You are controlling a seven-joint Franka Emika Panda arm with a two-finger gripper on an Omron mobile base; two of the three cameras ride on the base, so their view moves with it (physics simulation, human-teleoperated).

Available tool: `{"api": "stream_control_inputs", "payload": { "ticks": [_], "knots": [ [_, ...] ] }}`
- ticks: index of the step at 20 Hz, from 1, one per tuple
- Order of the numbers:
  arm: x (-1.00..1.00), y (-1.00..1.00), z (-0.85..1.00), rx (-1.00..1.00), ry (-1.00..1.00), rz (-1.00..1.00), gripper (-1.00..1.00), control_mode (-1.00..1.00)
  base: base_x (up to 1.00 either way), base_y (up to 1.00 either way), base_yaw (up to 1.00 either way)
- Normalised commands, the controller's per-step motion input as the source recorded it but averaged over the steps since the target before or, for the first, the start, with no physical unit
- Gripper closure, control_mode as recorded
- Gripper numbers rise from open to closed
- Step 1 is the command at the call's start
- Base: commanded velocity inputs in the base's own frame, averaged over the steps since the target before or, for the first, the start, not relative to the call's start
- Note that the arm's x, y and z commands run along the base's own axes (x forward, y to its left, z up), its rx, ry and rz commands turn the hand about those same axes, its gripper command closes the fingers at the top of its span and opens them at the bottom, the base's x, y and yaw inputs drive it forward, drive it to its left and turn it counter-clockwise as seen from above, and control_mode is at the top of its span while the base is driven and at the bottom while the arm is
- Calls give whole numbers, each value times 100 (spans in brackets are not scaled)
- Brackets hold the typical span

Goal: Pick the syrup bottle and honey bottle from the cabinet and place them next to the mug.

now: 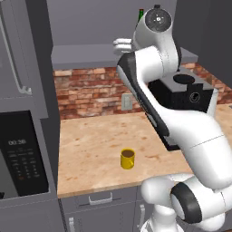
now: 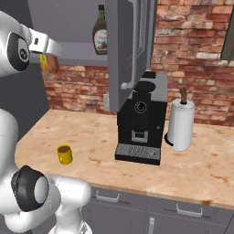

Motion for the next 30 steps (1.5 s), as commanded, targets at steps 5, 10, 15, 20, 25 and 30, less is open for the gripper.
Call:
{"api": "stream_control_inputs", "payload": {
  "ticks": [5,10,15,20,25,30],
  "knots": [
    [-46,-26,-46,0,0,13,100,-100,0,0,0],
    [-8,-57,-46,0,0,35,100,-100,0,0,0],
    [0,-49,-51,0,1,57,100,-100,0,0,0],
    [2,-33,-50,0,1,63,100,-100,0,0,0],
    [0,-13,-45,0,0,49,100,-100,0,0,0],
    [0,0,-63,-3,0,17,100,-100,0,0,0]
  ]
}}
